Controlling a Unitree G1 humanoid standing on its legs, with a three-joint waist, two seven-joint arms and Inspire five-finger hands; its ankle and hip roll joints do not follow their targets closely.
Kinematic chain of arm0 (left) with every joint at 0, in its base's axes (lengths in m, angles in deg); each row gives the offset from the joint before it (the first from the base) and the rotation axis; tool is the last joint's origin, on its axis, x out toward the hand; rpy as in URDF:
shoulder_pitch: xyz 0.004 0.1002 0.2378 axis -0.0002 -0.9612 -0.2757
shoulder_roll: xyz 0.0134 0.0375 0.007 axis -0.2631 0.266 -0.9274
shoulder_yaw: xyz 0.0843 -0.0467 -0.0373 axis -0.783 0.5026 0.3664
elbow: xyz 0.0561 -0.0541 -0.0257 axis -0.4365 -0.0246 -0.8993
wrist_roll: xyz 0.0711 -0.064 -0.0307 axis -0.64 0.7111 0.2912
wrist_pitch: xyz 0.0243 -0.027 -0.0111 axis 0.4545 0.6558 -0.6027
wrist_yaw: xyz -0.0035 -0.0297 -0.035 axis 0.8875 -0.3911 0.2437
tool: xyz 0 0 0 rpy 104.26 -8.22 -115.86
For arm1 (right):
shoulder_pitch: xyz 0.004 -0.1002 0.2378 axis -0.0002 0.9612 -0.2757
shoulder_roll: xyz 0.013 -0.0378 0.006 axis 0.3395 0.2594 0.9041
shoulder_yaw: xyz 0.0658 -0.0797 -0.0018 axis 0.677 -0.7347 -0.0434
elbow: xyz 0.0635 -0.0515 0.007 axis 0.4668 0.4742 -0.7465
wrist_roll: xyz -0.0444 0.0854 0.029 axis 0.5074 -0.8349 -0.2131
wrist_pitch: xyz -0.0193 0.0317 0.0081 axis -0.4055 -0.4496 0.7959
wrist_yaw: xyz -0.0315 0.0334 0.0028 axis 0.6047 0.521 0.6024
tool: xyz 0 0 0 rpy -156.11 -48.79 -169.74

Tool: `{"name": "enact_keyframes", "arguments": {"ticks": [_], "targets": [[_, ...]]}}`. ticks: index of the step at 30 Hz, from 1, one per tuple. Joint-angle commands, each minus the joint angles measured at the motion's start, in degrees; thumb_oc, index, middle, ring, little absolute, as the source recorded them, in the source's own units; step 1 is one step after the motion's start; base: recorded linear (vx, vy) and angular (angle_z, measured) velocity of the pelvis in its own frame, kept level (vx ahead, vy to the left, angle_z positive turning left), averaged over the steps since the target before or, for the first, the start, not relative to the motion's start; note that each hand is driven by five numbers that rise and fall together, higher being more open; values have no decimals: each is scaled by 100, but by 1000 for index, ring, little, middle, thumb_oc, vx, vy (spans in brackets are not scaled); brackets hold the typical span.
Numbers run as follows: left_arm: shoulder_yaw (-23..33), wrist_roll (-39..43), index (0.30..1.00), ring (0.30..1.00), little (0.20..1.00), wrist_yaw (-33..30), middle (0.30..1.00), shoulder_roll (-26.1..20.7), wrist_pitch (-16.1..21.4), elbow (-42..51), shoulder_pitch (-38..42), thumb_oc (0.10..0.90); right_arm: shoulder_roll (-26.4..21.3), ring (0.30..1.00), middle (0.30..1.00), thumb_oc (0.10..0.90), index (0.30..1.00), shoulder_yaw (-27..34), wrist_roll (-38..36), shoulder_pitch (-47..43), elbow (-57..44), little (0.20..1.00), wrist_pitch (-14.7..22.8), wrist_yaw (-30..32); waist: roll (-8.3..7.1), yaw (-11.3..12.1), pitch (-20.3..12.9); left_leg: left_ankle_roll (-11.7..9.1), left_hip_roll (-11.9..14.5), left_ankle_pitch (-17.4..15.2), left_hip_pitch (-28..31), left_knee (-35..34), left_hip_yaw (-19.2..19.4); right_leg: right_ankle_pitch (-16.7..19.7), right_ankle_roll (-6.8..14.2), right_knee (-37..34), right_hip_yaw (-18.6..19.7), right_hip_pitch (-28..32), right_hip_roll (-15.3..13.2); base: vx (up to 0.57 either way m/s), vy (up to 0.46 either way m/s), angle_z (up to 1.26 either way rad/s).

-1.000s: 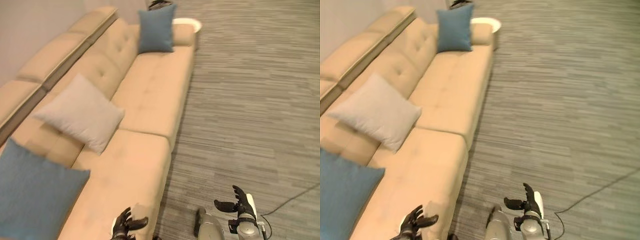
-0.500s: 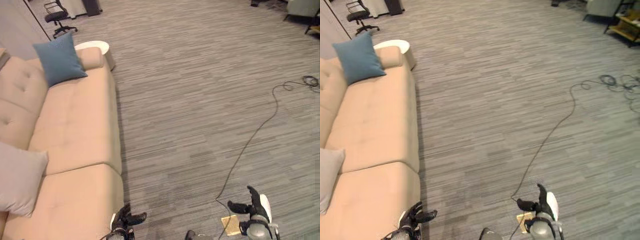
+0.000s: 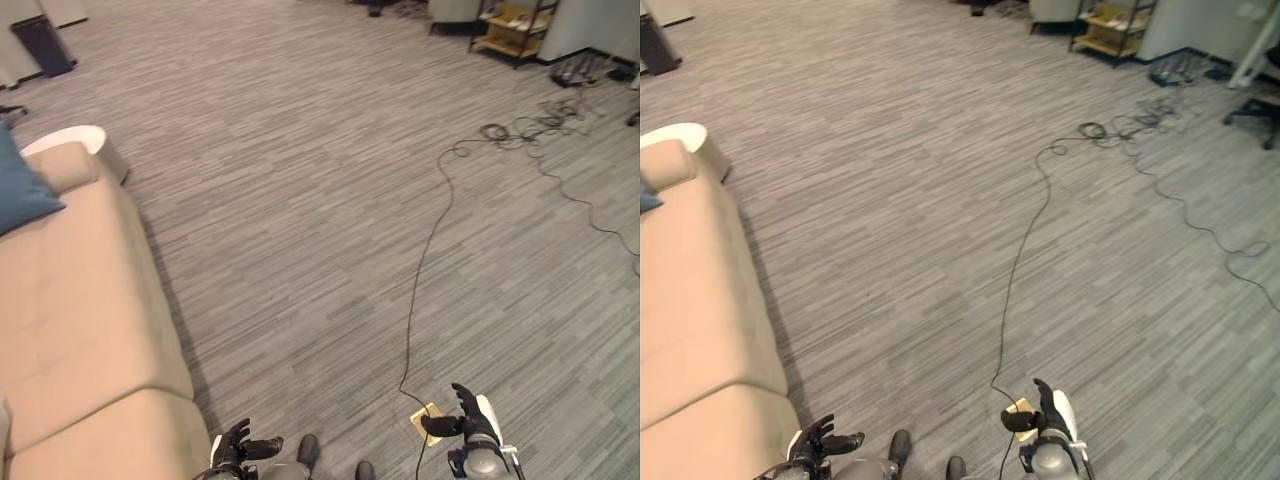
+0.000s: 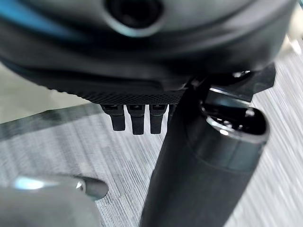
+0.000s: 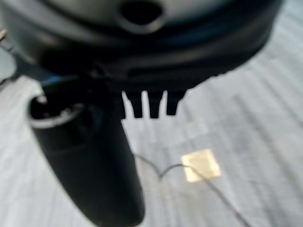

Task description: Pick up all the scattered cushions and arrange them neatly on the sofa.

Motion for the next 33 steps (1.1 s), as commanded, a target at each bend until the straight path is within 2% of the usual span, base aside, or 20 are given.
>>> {"name": "enact_keyframes", "arguments": {"ticks": [1,4,7,8,9,10,11,13,16,18,19,22,24,25,26,27,28,29,31,33], "targets": [[-9,-491,900,900,900,-28,900,-153,98,-284,160,800,-2,900,900,800,900,206,-248,-170,124,900,268,-58,-65,-2,-65,-40,-30,-731,398,-70,205,-441,645,352,202,47,-488,71,51,-18],[11,-806,900,900,900,-49,900,-187,58,-558,255,800,78,900,900,800,900,266,-436,-248,819,900,225,-193,-29,-64,-135,55,-46,-792,519,-190,336,-385,705,223,390,54,-500,130,100,-27],[-145,-1172,900,900,900,46,900,-236,-27,-646,301,800,94,900,900,800,900,381,-649,-267,1157,900,165,-335,31,-71,-154,192,-44,-862,544,-239,477,-464,766,604,510,-84,-491,128,120,-52],[-187,-1275,900,900,900,52,900,-252,-39,-671,302,800,109,900,900,800,900,431,-717,-250,1186,900,165,-343,69,-83,-129,240,-17,-892,557,-258,486,-478,805,1035,514,-301,-491,82,98,-41],[-245,-1396,900,900,900,35,900,-269,-80,-703,317,800,86,900,900,800,900,496,-799,-254,1146,900,139,-370,96,-148,-2,312,-25,-955,648,-295,576,-223,1031,1699,426,-630,-578,100,108,-39],[-250,-1418,900,900,900,41,900,-274,-86,-712,333,800,75,900,900,800,900,513,-809,-257,1148,900,140,-360,134,-165,5,329,4,-937,664,-345,593,-73,1114,1988,387,-804,-599,166,141,-50],[-336,-1613,900,900,900,97,900,-294,-122,-853,370,800,0,900,900,800,900,515,-704,-286,1150,900,99,-381,252,-251,138,389,90,-1006,880,-414,677,301,1283,2665,84,-1257,-772,180,80,-48],[-358,-1668,900,900,900,110,900,-305,-119,-869,370,800,-33,900,900,800,900,529,-694,-282,1073,900,111,-394,289,-302,180,389,118,-1041,992,-461,676,296,1272,2737,-116,-1399,-905,163,27,-27],[-311,-1740,900,900,900,98,900,-344,-96,-895,386,800,-165,900,900,800,900,524,-689,-386,814,900,168,-413,313,-429,250,267,202,-1202,1256,-622,539,63,1119,1787,-296,-1574,-1047,290,-120,9],[-315,-1879,900,900,900,92,900,-358,-87,-892,395,800,-237,900,900,800,900,480,-642,-438,593,900,143,-435,290,-504,270,181,207,-1291,1368,-673,441,201,1130,1015,-65,-1652,-1027,378,-214,17],[-325,-2008,900,900,900,75,900,-361,-110,-966,403,800,-284,900,900,800,900,412,-546,-499,301,900,148,-405,320,-576,273,91,303,-1361,1519,-751,407,466,1207,618,-37,-1982,-1135,370,-212,15],[-263,-2037,900,900,900,82,900,-339,-114,-1086,363,800,-294,900,900,800,900,391,-487,-445,87,900,149,-417,328,-586,249,4,393,-1484,1639,-712,364,528,1228,413,-169,-1887,-1183,380,-286,34],[-22,-1826,900,900,900,6,900,-302,-134,-1110,233,800,-274,900,900,800,900,323,-382,-382,-29,900,175,-483,342,-549,148,-167,690,-1320,1576,-35,308,386,1048,811,-183,-1830,-962,337,-311,40],[-21,-1826,900,900,900,6,900,-306,-135,-1110,233,800,-271,900,900,800,900,322,-382,-383,-29,900,175,-483,325,-560,132,-165,670,-1296,1550,-41,295,407,1050,793,-187,-1844,-983,274,-351,28],[120,-1469,900,900,900,0,900,-284,-122,-995,207,800,-274,900,900,800,900,259,-389,-359,-63,900,201,-512,319,-435,190,-297,843,-683,1098,1148,337,150,827,864,-319,-1555,-848,149,-243,19],[122,-1469,900,900,900,0,900,-288,-123,-995,208,800,-270,900,900,800,900,258,-390,-362,-62,900,202,-512,304,-450,174,-295,824,-659,1072,1141,321,169,829,846,-328,-1568,-869,203,-368,40],[150,-1322,900,900,900,10,900,-308,-134,-885,201,800,-274,900,900,800,900,241,-393,-392,-80,900,199,-501,220,-357,267,-278,867,-289,639,1979,336,100,716,831,-412,-1414,-891,156,-416,38],[201,-1146,900,900,900,31,900,-341,-113,-686,225,800,-310,900,900,800,900,202,-437,-415,-123,900,165,-491,66,-119,492,-127,936,-178,169,3132,573,-69,516,746,-523,-1022,-836,158,-417,45],[220,-1068,900,900,900,27,900,-368,-112,-658,220,800,-336,900,900,800,900,185,-440,-434,-115,900,158,-477,-32,-35,535,-84,936,-168,-97,3452,706,-124,456,685,-590,-889,-855,212,-342,30],[284,-906,900,900,900,90,900,-310,-110,-689,210,800,-396,900,900,800,900,112,-430,-512,-66,900,99,-516,-48,192,610,-50,857,-437,-621,3467,981,-306,405,498,-725,-517,-770,331,-281,37]]}}
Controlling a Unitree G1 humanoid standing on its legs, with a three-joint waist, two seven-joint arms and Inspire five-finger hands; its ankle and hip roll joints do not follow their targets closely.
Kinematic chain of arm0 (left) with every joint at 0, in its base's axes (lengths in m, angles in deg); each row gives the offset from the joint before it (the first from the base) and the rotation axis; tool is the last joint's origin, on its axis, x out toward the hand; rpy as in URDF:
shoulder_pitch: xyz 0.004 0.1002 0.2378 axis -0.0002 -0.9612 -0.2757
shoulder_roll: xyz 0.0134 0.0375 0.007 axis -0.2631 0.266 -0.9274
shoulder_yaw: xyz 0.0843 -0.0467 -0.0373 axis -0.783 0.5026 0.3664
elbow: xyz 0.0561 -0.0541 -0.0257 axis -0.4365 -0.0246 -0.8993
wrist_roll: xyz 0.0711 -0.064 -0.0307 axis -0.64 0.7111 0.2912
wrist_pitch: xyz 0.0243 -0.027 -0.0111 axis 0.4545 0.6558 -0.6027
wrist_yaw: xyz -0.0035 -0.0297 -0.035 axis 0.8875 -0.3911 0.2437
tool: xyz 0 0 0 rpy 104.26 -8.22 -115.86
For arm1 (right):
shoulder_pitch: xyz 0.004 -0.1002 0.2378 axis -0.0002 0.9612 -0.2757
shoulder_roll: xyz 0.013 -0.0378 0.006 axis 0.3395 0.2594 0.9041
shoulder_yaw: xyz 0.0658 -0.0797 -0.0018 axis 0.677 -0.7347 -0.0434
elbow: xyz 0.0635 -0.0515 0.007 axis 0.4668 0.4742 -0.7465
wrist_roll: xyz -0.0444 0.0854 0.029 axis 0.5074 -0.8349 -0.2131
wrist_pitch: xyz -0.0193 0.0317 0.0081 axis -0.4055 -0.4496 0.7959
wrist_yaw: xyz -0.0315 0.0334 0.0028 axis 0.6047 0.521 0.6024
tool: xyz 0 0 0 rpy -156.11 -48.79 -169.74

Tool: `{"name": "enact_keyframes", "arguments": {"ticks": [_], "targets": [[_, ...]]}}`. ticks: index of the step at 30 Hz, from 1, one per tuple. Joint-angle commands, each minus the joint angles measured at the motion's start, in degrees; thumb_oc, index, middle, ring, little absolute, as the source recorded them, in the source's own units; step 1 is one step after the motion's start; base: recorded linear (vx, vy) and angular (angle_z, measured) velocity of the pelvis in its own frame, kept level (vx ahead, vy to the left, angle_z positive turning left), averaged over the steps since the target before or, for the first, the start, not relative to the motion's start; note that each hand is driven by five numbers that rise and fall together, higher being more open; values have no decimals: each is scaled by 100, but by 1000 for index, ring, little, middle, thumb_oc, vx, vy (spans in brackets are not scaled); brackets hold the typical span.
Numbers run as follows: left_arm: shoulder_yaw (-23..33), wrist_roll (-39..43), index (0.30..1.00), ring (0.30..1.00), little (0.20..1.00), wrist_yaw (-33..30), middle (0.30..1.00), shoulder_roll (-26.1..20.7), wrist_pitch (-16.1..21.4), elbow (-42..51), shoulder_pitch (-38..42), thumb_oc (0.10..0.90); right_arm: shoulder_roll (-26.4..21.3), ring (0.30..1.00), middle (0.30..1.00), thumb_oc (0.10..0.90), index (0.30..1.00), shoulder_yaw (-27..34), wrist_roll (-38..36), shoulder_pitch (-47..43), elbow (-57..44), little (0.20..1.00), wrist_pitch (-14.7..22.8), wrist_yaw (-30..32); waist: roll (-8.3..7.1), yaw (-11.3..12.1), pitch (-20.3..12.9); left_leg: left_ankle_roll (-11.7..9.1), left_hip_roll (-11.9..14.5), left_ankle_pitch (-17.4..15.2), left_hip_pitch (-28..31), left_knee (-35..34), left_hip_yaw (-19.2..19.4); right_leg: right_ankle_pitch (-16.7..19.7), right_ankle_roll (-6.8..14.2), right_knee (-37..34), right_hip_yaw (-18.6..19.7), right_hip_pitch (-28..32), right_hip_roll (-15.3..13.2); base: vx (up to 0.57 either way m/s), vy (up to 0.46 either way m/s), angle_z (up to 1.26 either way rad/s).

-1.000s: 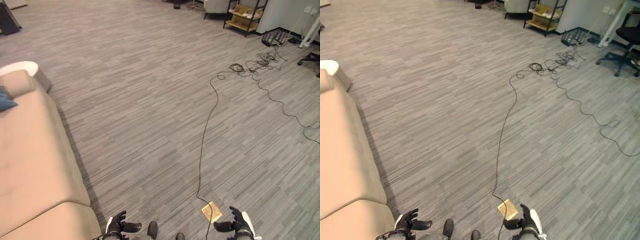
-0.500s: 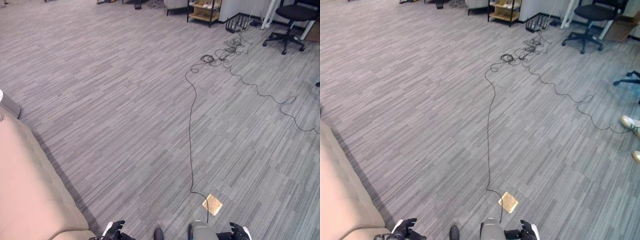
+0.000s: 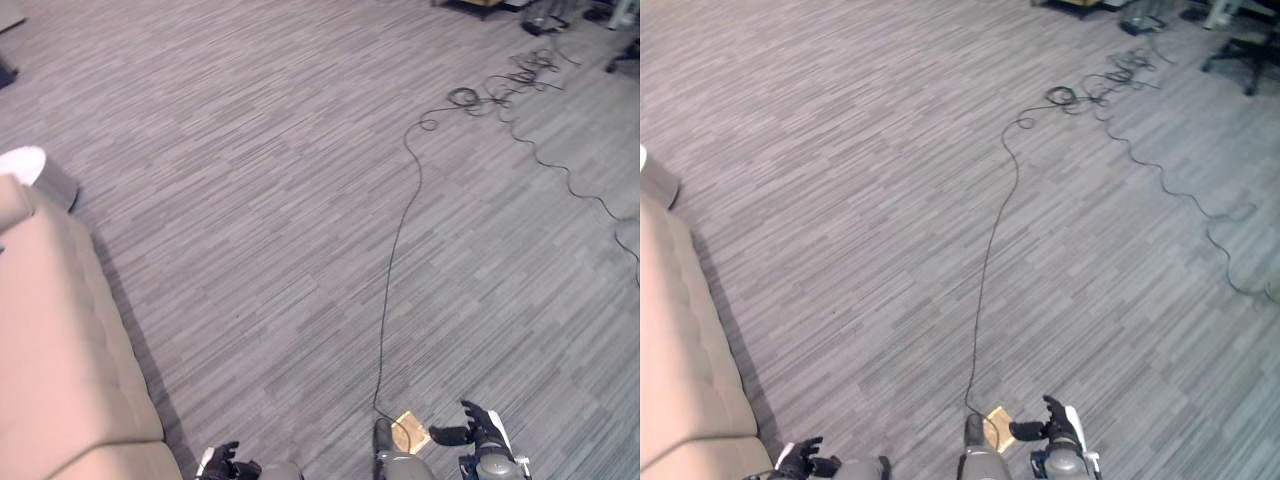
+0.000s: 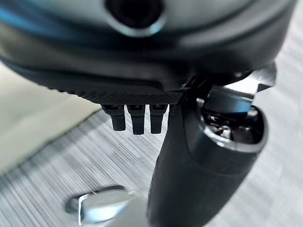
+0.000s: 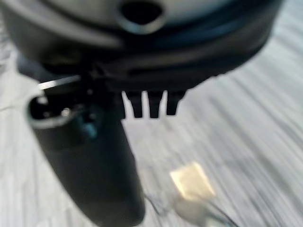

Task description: Pick up all the scattered cushions and arrange them neatly on the sofa.

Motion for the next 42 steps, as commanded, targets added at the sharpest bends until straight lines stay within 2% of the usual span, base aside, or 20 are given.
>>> {"name": "enact_keyframes", "arguments": {"ticks": [1,3,4,7,10,11,13,14,16,18,21,23,25,28,31,34,36,37,40,42], "targets": [[-123,296,900,900,900,41,900,-49,-12,132,-48,800,-306,900,900,800,900,-63,41,-22,-370,900,115,-26,8,164,203,321,-154,-885,191,-107,851,-221,850,19,290,365,-384,550,-192,57],[154,558,900,900,900,147,900,23,-44,-163,-237,800,-337,900,900,800,900,-192,70,-156,-169,900,84,-101,65,622,105,368,-552,-949,-288,-1652,1252,-450,946,-259,318,899,-149,662,-128,31],[272,661,900,900,900,136,900,14,-49,-252,-319,800,-341,900,900,800,900,-267,115,-191,-109,900,71,-128,118,779,67,318,-565,-589,-341,-2456,1350,-573,973,-313,314,1116,-23,383,-50,-23],[465,754,900,900,900,183,900,12,-72,-356,-375,800,-303,900,900,800,900,-332,174,-267,39,900,17,-178,106,999,-9,281,-573,-319,-450,-3290,1565,-711,985,-420,389,1480,144,521,-49,22],[766,831,900,900,900,260,900,-68,-117,-583,-557,800,-155,900,900,800,900,-437,334,-368,319,900,-53,-321,-77,1310,-147,363,-619,-223,-449,-3653,1622,-960,1012,-412,642,1897,256,653,-5,-80],[924,886,900,900,900,250,900,-111,-153,-689,-712,800,-62,900,900,800,900,-437,414,-297,525,900,-50,-363,-239,1452,-250,538,-802,-143,-389,-3421,1402,-966,1120,-156,644,1942,166,546,32,-65],[977,927,900,900,900,268,900,-164,-182,-782,-704,800,8,900,900,800,900,-367,433,-184,674,900,-75,-416,-459,1491,-327,688,-960,-384,-282,-3205,1386,-307,1564,658,488,1731,-77,532,55,-34],[1012,924,900,900,900,263,900,-186,-191,-800,-743,800,-14,900,900,800,900,-325,514,-122,721,900,-103,-444,-532,1505,-319,818,-1025,-547,-161,-3149,1369,358,1936,1457,433,1512,-288,438,63,-28],[1002,1007,900,900,900,272,900,-224,-211,-749,-647,800,-4,900,900,800,900,-179,470,4,854,900,-132,-457,-452,1295,-332,942,-1034,-823,245,-3137,1226,1050,2059,2639,343,1099,-513,535,71,-10],[991,1196,900,900,900,263,900,-268,-189,-666,-552,800,-4,900,900,800,900,-90,479,79,957,900,-145,-433,-189,1017,-304,1025,-968,-1037,826,-3270,961,816,1787,3439,171,427,-649,566,78,48],[862,1361,900,900,900,241,900,-295,-86,-424,-361,800,7,900,900,800,900,-1,366,137,1103,900,-116,-454,-12,564,-97,926,-967,-1309,1517,-3378,475,245,1435,2747,120,-370,-813,491,-56,129],[802,1349,900,900,900,248,900,-303,-84,-388,-310,800,-2,900,900,800,900,17,333,181,1155,900,-115,-454,4,372,-9,857,-998,-1419,1747,-3407,254,183,1389,2316,304,-578,-729,329,-142,81],[729,1290,900,900,900,215,900,-322,-47,-380,-191,800,-14,900,900,800,900,52,270,234,1333,900,-121,-425,-72,109,84,703,-1009,-1663,2022,-3482,-94,335,1457,939,858,-757,-622,530,-294,60],[639,1312,900,900,900,133,900,-274,-3,-365,-29,800,21,900,900,800,900,105,265,302,1729,900,-213,-394,-67,-179,44,481,-718,-1890,2473,-3607,-332,726,1685,145,1292,-1198,-728,599,-325,95],[860,1618,900,900,900,301,900,-124,22,-563,-257,800,109,900,900,800,900,133,282,525,1996,900,-222,-510,-119,-164,-124,324,-470,-1829,2449,-2874,-526,644,1571,351,1231,-921,-542,531,-371,100],[1019,2055,900,900,900,448,900,-50,-68,-516,-252,800,70,900,900,800,900,198,59,382,2056,900,-234,-485,-202,1,93,311,-277,-680,1123,-265,-113,368,1181,304,1030,-403,-425,182,-343,65],[1074,2167,900,900,900,465,900,-74,-112,-516,-243,800,-12,900,900,800,900,196,-42,325,1992,900,-216,-433,-355,105,244,387,-175,-643,541,838,385,198,959,164,889,-56,-387,296,-441,26],[1122,2317,900,900,900,523,900,-67,-133,-549,-255,800,-100,900,900,800,900,170,-55,283,1908,900,-240,-423,-347,291,303,444,-416,-1012,6,1045,713,-19,852,194,818,260,-262,337,-299,15],[1229,2612,900,900,900,566,900,-33,-132,-618,-310,800,-141,900,900,800,900,175,-84,261,1829,900,-236,-443,-331,402,224,437,-680,-1026,-319,606,825,-216,852,213,788,412,-177,394,-118,37],[1372,2966,900,900,900,627,900,-27,-144,-607,-407,800,-242,900,900,800,900,177,-97,225,1579,900,-225,-415,-242,643,123,454,-551,-854,-657,-1004,1206,-638,849,207,665,833,62,650,-75,0]]}}
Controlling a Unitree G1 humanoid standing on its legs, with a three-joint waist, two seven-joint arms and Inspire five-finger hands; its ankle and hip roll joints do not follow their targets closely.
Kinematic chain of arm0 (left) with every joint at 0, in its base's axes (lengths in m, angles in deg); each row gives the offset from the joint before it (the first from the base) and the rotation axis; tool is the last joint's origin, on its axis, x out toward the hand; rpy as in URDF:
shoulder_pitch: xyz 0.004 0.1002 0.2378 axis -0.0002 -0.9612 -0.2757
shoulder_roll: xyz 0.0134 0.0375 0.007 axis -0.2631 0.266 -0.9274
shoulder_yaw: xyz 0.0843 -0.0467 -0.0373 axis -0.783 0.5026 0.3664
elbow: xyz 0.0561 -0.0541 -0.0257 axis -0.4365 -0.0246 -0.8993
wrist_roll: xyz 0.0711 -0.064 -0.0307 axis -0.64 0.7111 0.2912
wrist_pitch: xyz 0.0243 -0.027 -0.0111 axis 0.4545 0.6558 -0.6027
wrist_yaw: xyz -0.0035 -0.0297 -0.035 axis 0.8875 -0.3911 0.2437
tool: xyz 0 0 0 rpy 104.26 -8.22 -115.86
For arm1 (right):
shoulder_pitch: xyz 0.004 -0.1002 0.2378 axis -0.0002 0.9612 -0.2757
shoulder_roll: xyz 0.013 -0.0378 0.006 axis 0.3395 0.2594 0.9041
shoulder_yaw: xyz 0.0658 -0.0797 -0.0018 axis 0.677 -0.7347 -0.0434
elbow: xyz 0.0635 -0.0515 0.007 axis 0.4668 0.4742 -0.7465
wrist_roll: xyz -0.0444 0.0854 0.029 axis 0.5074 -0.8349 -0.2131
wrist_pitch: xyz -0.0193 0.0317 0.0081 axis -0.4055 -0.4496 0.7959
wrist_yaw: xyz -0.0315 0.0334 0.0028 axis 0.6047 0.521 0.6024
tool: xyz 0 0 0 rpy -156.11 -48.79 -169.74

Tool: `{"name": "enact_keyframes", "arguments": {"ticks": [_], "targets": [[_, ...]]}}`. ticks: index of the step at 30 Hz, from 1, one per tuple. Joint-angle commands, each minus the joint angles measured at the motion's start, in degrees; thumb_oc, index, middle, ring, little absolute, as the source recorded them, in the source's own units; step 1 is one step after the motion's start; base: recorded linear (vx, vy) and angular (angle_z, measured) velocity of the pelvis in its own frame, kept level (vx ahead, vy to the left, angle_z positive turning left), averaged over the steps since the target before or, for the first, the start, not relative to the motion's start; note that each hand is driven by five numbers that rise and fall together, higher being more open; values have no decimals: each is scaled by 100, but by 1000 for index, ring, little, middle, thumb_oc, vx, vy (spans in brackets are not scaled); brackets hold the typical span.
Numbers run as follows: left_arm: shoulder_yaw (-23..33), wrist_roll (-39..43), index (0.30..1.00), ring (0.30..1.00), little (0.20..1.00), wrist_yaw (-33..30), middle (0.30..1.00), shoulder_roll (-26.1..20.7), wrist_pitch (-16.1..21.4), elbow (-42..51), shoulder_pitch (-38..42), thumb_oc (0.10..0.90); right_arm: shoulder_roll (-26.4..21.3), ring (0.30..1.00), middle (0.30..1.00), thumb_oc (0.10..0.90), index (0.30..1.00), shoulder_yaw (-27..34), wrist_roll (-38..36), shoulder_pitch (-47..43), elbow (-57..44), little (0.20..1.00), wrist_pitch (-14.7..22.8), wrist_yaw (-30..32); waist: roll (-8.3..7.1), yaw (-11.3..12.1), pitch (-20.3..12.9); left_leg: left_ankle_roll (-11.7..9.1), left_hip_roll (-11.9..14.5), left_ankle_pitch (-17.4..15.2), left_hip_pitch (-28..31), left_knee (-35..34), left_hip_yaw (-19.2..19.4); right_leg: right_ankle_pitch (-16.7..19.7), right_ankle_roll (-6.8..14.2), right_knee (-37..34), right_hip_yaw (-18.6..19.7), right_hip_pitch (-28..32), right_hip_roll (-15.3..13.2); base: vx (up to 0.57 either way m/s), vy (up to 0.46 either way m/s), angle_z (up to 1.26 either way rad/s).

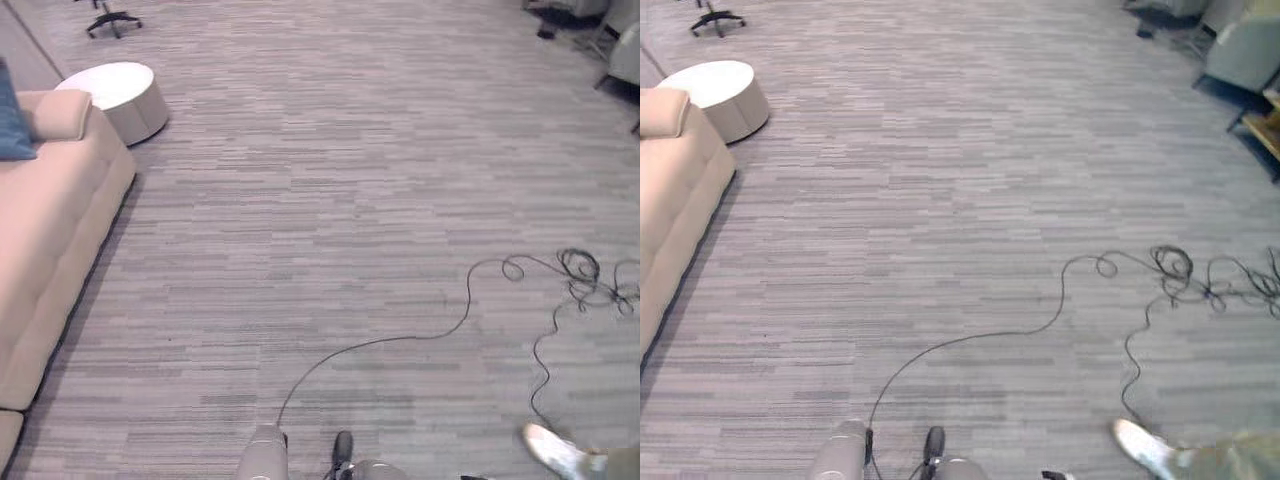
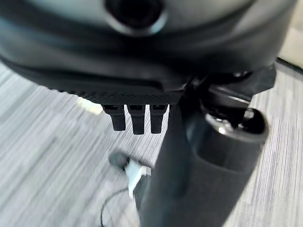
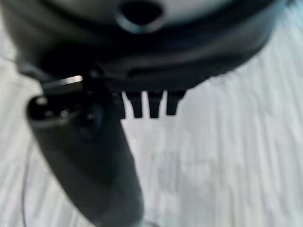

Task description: Pick up all the scattered cushions and arrange them neatly on the sofa.

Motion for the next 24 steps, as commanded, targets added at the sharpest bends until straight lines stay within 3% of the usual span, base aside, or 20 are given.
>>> {"name": "enact_keyframes", "arguments": {"ticks": [1,3,4,7,8,9,10,11,12,14,16,17,19,20,22,24], "targets": [[148,448,900,900,900,74,900,-145,10,80,-50,800,-344,900,900,800,900,6,-111,330,-488,900,-23,63,317,217,0,316,60,16,-202,-1786,531,-526,74,63,525,831,48,600,27,19],[252,598,900,900,900,60,900,-153,21,74,-80,800,-318,900,900,800,900,-68,-62,345,-585,900,-1,53,348,429,-58,205,213,470,-102,-3050,576,-734,122,-6,562,1233,181,626,50,40],[302,636,900,900,900,8,900,-151,43,36,-95,800,-288,900,900,800,900,-117,-5,336,-588,900,-8,59,258,505,-60,190,234,506,-181,-3311,635,-835,148,-82,614,1503,191,428,29,-14],[444,697,900,900,900,51,900,-147,15,-135,-163,800,-196,900,900,800,900,-172,114,390,-544,900,-33,5,163,570,-147,237,199,549,-31,-3546,699,-994,221,-56,643,1764,153,496,87,-51],[547,711,900,900,900,-93,900,-107,82,-97,-278,800,-43,900,900,800,900,-204,342,474,-457,900,-70,22,26,657,-276,371,-9,629,57,-3367,666,-874,418,298,581,1751,-33,740,212,-19],[540,664,900,900,900,-107,900,-121,94,-10,-243,800,-8,900,900,800,900,-180,388,528,-433,900,-69,11,-68,689,-319,438,-106,533,85,-3279,681,-550,620,638,496,1661,-197,628,206,-3],[505,672,900,900,900,-151,900,-130,150,143,-243,800,32,900,900,800,900,-181,406,583,-417,900,-93,2,-138,701,-315,541,-194,412,171,-3200,665,87,877,1300,419,1424,-396,234,82,1],[503,672,900,900,900,-152,900,-128,149,145,-244,800,31,900,900,800,900,-180,407,583,-417,900,-93,2,-124,713,-332,538,-172,424,156,-3207,666,108,873,1289,430,1404,-376,452,145,24],[300,488,900,900,900,-100,900,-184,214,541,-235,800,70,900,900,800,900,-152,376,712,-475,900,-66,1,-129,654,-334,703,-305,171,489,-3222,619,937,1116,2311,241,1156,-704,481,146,15],[141,372,900,900,900,-103,900,-290,257,741,-121,800,118,900,900,800,900,-194,356,736,-555,900,-5,-9,29,510,-262,805,-314,-14,980,-3395,424,1094,984,3221,55,610,-890,520,133,15],[-48,420,900,900,900,-141,900,-348,336,936,92,800,190,900,900,800,900,-226,316,674,-682,900,93,7,140,309,-124,784,-318,-233,1366,-3459,199,758,775,3170,-181,81,-1143,373,3,66],[-48,420,900,900,900,-142,900,-347,336,937,94,800,189,900,900,800,900,-225,316,672,-682,900,93,7,151,297,-127,780,-309,-224,1359,-3462,183,768,768,3154,-202,87,-1133,353,-97,123],[-345,467,900,900,900,-51,900,-355,404,1330,272,800,211,900,900,800,900,-335,261,582,-836,900,198,-11,159,9,68,713,-401,-435,1548,-3237,-189,384,623,2470,105,-336,-982,293,-140,120],[-345,467,900,900,900,-51,900,-354,403,1332,273,800,210,900,900,800,900,-335,261,580,-836,900,198,-11,170,2,60,709,-390,-426,1537,-3241,-199,402,618,2448,92,-335,-970,205,-125,103],[-539,465,900,900,900,39,900,-332,418,1510,342,800,203,900,900,800,900,-427,256,622,-936,900,225,-36,96,-210,152,630,-545,-579,1623,-3071,-619,255,640,1860,785,-502,-587,244,-182,131],[-846,313,900,900,900,182,900,-302,430,1890,354,800,162,900,900,800,900,-502,353,727,-1144,900,251,-61,66,-388,221,528,-771,-796,1548,-2659,-1192,176,625,1309,1550,-559,-383,287,-292,123]]}}
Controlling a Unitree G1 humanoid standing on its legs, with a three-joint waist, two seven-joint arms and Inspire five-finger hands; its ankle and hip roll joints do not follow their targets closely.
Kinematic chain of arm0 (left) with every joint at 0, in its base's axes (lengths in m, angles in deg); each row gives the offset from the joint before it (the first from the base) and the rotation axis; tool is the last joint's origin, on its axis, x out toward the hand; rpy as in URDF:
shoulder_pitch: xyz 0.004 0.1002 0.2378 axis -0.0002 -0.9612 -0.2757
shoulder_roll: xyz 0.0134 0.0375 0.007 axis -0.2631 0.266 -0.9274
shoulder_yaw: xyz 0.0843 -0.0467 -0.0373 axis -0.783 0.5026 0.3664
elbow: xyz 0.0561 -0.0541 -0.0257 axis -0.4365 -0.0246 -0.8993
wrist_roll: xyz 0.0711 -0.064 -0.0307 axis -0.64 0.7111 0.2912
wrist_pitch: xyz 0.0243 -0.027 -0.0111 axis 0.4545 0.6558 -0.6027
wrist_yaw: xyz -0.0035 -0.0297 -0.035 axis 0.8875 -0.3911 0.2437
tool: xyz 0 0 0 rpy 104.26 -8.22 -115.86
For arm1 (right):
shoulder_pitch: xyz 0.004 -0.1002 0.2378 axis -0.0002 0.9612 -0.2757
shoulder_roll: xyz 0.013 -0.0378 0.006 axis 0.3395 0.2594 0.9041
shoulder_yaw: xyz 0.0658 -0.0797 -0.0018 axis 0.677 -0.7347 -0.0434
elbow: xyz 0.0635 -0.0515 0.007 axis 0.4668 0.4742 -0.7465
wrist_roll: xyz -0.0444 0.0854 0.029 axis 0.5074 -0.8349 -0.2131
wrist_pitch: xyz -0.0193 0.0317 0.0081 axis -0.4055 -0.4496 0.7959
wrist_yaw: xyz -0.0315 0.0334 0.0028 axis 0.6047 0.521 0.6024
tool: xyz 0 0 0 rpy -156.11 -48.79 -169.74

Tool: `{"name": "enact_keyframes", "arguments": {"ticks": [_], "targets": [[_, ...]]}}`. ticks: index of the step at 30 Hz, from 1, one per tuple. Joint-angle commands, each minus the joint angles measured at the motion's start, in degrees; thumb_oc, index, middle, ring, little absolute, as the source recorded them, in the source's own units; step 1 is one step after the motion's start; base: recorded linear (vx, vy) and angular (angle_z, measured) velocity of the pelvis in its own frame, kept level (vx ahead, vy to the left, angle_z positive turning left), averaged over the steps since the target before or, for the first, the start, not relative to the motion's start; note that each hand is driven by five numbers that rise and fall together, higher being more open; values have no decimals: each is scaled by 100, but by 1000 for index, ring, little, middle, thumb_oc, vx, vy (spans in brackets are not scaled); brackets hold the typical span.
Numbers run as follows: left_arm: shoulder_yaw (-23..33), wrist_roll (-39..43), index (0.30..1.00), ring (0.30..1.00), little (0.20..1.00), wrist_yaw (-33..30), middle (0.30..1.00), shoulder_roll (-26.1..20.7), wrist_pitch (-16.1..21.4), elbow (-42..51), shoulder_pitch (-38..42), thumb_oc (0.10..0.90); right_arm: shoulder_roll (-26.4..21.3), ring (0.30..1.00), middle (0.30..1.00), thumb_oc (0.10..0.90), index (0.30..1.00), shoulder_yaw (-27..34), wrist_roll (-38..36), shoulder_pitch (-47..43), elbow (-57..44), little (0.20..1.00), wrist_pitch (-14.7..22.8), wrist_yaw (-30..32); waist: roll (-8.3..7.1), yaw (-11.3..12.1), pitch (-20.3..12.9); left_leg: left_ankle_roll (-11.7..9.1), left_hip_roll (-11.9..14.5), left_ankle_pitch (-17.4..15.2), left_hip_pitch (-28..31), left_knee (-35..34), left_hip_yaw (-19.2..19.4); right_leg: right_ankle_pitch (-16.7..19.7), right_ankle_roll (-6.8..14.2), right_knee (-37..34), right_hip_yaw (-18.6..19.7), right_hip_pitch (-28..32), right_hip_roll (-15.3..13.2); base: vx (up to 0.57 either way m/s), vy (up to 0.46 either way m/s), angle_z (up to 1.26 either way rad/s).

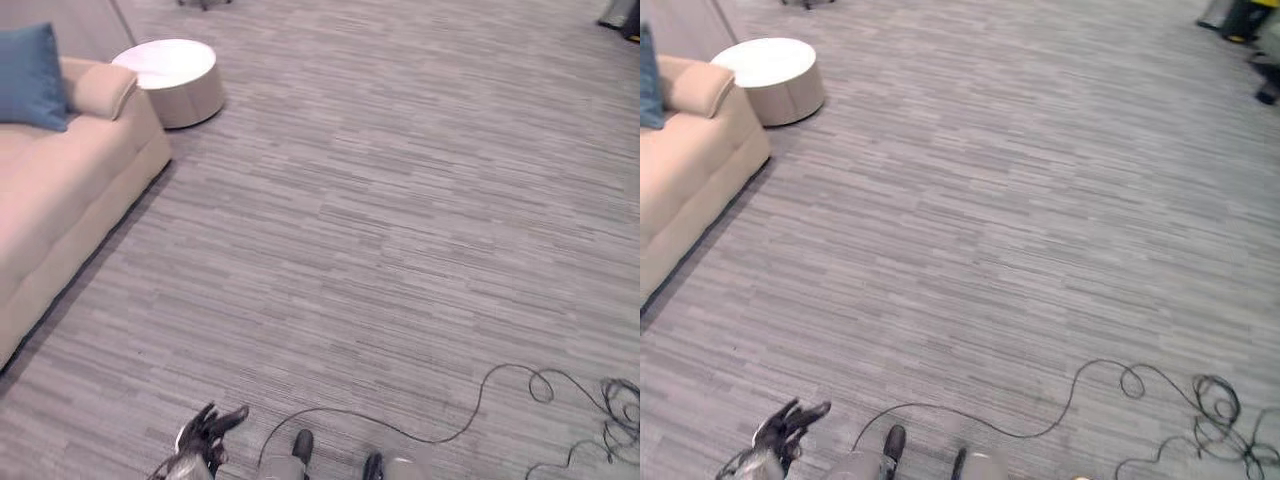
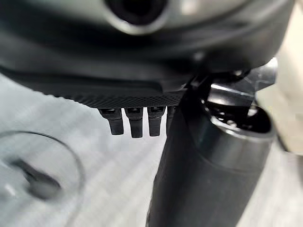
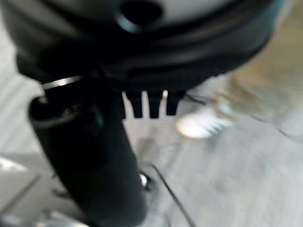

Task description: Pick up all the scattered cushions and arrange them neatly on the sofa.

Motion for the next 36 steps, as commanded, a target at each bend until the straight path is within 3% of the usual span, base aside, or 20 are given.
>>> {"name": "enact_keyframes", "arguments": {"ticks": [1,4,10,15,16,22,24,25,26,27,29,31,33,36], "targets": [[-307,-222,900,900,900,233,900,-22,22,468,-353,800,-205,900,900,800,900,41,90,56,-493,900,100,60,1,-140,186,-259,-237,-660,-218,613,109,302,-25,-34,437,332,189,195,-247,131],[-307,-280,900,900,900,345,900,-51,4,297,-420,800,-219,900,900,800,900,-119,51,22,-597,900,168,-93,22,-214,167,-360,-247,-598,-276,701,-256,269,-157,-229,885,344,480,132,-198,93],[-355,-462,900,900,900,596,900,-57,-88,-228,-400,800,-335,900,900,800,900,-179,-91,-135,-482,900,179,-214,79,-244,178,-516,-87,-480,-403,581,-373,289,-282,-706,526,474,556,-3,-145,38],[-417,-748,900,900,900,632,900,-32,-98,-489,-409,800,-381,900,900,800,900,-97,-260,-136,-466,900,239,-194,139,-294,158,-610,133,-393,-386,412,-193,221,-394,-910,258,591,639,-39,-65,4],[-538,-2380,900,900,900,122,900,70,-311,-1641,-494,800,-71,900,900,800,900,1159,-1917,-305,1093,900,-55,-134,399,-592,-497,-445,470,-544,590,-468,1524,470,15,-1490,-724,1081,-67,11,-43,3],[-284,-2184,900,900,900,149,900,29,-374,-1809,-572,800,-89,900,900,800,900,1067,-1743,-344,947,900,-47,-92,388,-577,-553,-510,580,-597,742,-427,1533,330,-75,-1417,-747,1156,1,82,-66,16],[-199,-2018,900,900,900,161,900,28,-355,-1801,-582,800,-94,900,900,800,900,1065,-1726,-310,928,900,-38,-87,374,-567,-509,-618,662,-574,639,105,1509,197,-185,-1363,-771,1212,82,78,-85,-4],[-155,-1908,900,900,900,161,900,16,-334,-1755,-565,800,-127,900,900,800,900,1079,-1744,-319,917,900,-11,-60,358,-526,-415,-749,743,-326,369,761,1490,155,-279,-1373,-786,1301,123,2,-212,-5],[-138,-1754,900,900,900,75,900,-40,-314,-1607,-471,800,-198,900,900,800,900,1078,-1754,-344,874,900,20,41,276,-401,-57,-902,838,278,-455,2428,1377,99,-491,-1367,-825,1455,158,-11,-265,0],[-164,-1734,900,900,900,53,900,-51,-305,-1547,-434,800,-236,900,900,800,900,1077,-1761,-346,870,900,13,99,179,-363,23,-829,843,300,-721,2867,1521,76,-552,-1414,-880,1538,119,-25,-209,10],[-196,-1670,900,900,900,18,900,-67,-274,-1472,-407,800,-298,900,900,800,900,1078,-1753,-336,889,900,10,168,150,-327,101,-762,889,209,-980,3160,1681,16,-598,-1477,-938,1656,133,121,-124,6],[-170,-1479,900,900,900,2,900,-65,-237,-1431,-358,800,-363,900,900,800,900,1055,-1699,-302,890,900,-7,231,186,-244,100,-681,825,43,-1371,2832,2003,-128,-584,-1644,-977,1863,178,301,-75,27],[-100,-1417,900,900,900,-21,900,-68,-229,-1442,-404,800,-421,900,900,800,900,1045,-1615,-246,902,900,-20,247,236,-166,9,-593,768,-38,-1439,1972,2275,-280,-527,-1790,-982,2023,227,399,43,40],[-44,-1433,900,900,900,-175,900,-77,-237,-1530,-466,800,-433,900,900,800,900,987,-1438,-238,1049,900,-74,325,292,30,-77,-686,1013,555,-1765,364,2827,-508,-400,-2017,-1054,2531,286,525,104,20]]}}
